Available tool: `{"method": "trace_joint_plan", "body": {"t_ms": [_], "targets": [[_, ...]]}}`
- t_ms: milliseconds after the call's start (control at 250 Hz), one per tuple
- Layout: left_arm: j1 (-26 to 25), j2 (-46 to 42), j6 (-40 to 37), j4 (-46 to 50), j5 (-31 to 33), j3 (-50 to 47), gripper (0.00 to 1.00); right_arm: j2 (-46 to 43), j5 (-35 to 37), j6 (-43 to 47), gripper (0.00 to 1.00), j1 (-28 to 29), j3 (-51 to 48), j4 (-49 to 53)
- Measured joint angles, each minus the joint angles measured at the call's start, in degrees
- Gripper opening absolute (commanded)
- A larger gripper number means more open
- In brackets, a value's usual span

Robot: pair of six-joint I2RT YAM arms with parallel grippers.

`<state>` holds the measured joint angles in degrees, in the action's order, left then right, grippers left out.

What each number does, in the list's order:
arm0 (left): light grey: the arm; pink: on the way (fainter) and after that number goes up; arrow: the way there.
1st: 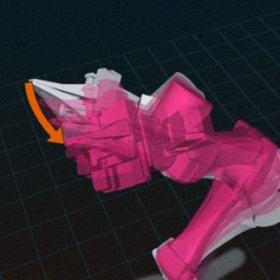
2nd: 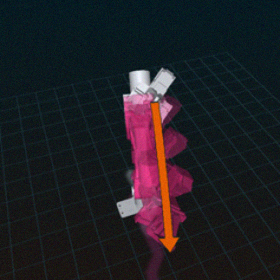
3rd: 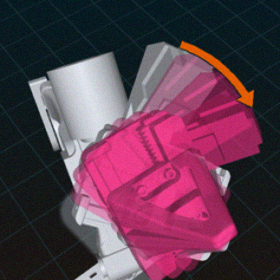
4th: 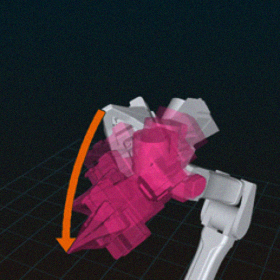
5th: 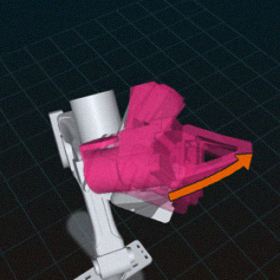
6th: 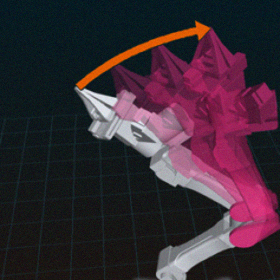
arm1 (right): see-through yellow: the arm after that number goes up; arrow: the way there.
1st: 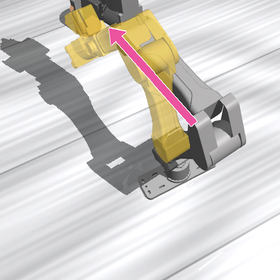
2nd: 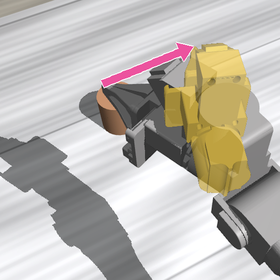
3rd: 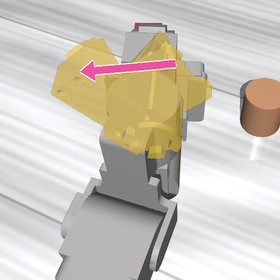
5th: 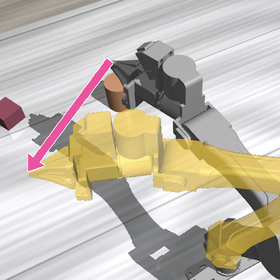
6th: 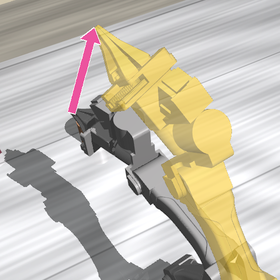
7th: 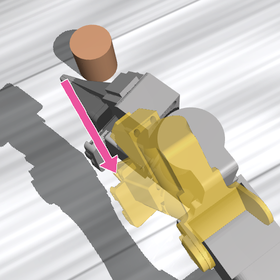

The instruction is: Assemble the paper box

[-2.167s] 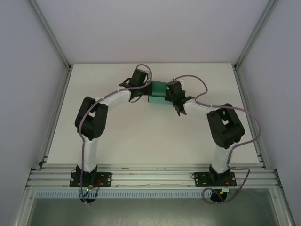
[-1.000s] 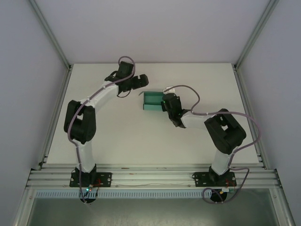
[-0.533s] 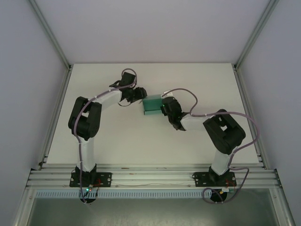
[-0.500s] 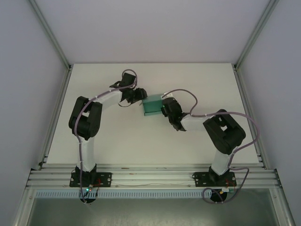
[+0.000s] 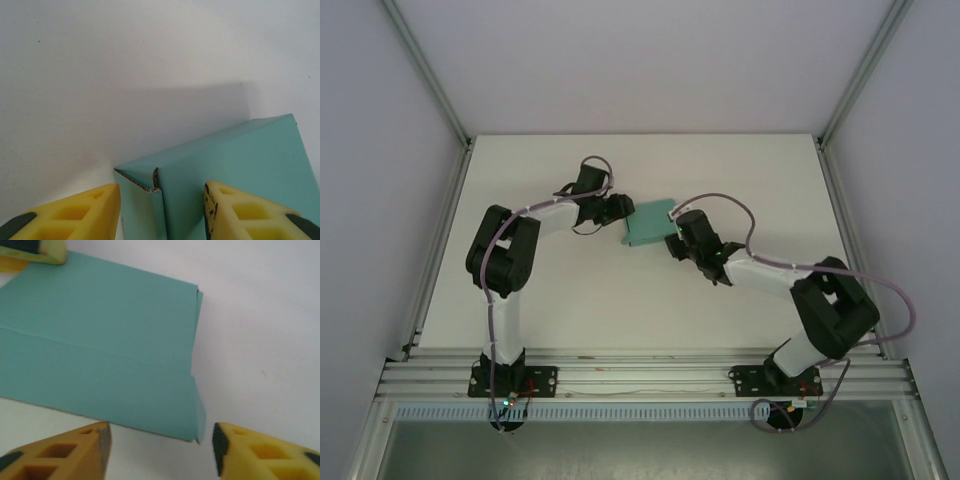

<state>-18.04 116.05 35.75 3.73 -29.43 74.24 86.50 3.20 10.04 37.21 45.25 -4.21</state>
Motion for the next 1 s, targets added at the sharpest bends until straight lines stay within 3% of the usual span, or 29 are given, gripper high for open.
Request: {"method": "trace_joint_plan", "body": {"t_ms": [184,300,592,771,999], "targets": [[0.0,0.0,-0.42,-3.52,-1.53,-1.95,0.41,-4.31,-3.74,-4.55,0.8,-0.83,0.02,4.98],[0.0,0.0,-0.37,-6.78,-3.15,-3.5,0.37,-3.96,-6.32,-11.32,0.86,-5.16,1.2,6.21],[1.99,0.07,2.23,-16.24,-9.64,-8.52,0.24,11.28,-21.38,-25.35,0.85,-18.12,18.27,11.47],[2.84,0.07,3.93,-20.41,-11.78,-10.69,0.18,20.26,-32.59,-30.29,0.85,-19.02,22.75,13.27],[4.35,0.09,5.42,-24.96,-14.49,-12.98,0.12,23.67,-42.07,-34.14,0.83,-18.91,22.84,12.94]]}}
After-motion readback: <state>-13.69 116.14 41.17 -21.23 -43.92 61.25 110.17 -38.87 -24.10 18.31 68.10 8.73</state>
